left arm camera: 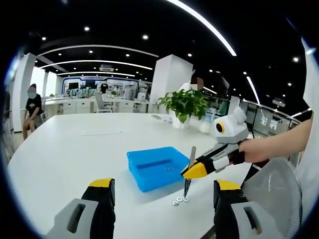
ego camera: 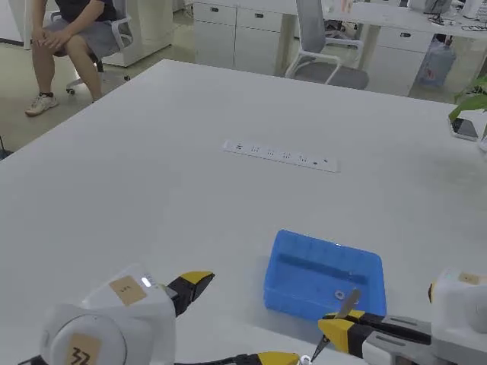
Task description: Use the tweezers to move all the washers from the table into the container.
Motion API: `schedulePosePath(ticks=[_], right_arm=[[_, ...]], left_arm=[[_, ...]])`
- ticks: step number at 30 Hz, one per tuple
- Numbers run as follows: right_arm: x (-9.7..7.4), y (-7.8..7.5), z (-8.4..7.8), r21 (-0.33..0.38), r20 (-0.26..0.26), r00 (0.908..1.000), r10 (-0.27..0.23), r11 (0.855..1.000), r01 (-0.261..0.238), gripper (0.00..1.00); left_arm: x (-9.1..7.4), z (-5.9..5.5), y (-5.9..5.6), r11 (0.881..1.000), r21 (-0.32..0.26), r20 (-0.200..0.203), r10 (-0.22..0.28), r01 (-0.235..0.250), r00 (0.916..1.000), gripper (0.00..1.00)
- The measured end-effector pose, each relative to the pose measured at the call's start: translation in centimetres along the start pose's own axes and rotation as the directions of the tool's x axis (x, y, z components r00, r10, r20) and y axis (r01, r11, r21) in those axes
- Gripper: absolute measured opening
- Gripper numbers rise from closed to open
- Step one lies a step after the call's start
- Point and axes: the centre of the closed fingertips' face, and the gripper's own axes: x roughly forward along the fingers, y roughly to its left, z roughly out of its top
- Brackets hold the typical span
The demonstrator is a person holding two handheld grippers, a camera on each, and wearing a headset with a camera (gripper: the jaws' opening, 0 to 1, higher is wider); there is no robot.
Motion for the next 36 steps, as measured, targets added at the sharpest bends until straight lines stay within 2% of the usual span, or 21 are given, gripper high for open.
schedulePosePath(ticks=[6, 8, 15, 19, 25, 28, 30, 34, 36], right_arm=[[0.2, 0.0, -0.8, 0.01, -0.02, 0.9998, 0.007, 1.0, -0.007, 0.04], [0.3, 0.0, -1.1, -0.008, -0.04, 0.9992, -0.002, 1.0, 0.001, 0.04], [0.4, 0.2, -1.4, -0.015, -0.048, 0.9988, 0.003, 1.0, -0.003, 0.04], [0.4, 0.8, -1.5, -0.059, -0.052, 0.9986, 0.01, 0.998, -0.013, 0.04], [0.5, 2.3, -2.0, -0.225, -0.091, 0.9953, 0.032, 0.973, -0.052, 0.05], [0.7, 2.9, -2.3, -0.268, -0.104, 0.9942, 0.029, 0.962, -0.056, 0.05], [0.9, 3.3, -2.4, -0.273, -0.104, 0.9941, 0.029, 0.96, -0.056, 0.05], [0.8, 2.8, -2.8, -0.289, -0.126, 0.9921, 0.002, 0.957, -0.039, 0.05], [0.4, 2.0, -3.4, -0.316, -0.159, 0.9864, -0.042, 0.949, -0.01, 0.05]], left_arm=[[0.0, 0.0, 0.0, 1.0, -0.002, -0.002, 0.0, 0.0, 1.0, 0.82], [0.1, -0.1, 0.0, 1.0, -0.002, -0.006, -0.002, 0.002, 1.0, 0.82], [0.1, -0.2, 0.0, 1.0, 0.001, -0.011, -0.004, 0.004, 0.9999, 0.82], [0.2, -0.3, -0.1, 1.0, 0.005, -0.019, -0.01, 0.01, 0.9998, 0.82], [0.2, -0.4, -0.3, 1.0, 0.013, -0.024, -0.013, 0.013, 0.9996, 0.81], [0.2, -0.4, -0.3, 1.0, 0.015, -0.026, -0.014, 0.014, 0.9996, 0.81], [0.2, -0.4, -0.4, 1.0, 0.017, -0.027, -0.016, 0.016, 0.9995, 0.81], [0.2, -0.4, -0.5, 1.0, 0.019, -0.03, -0.016, 0.017, 0.9994, 0.81], [0.2, -0.4, -0.4, 1.0, 0.019, -0.029, -0.016, 0.017, 0.9995, 0.81]])
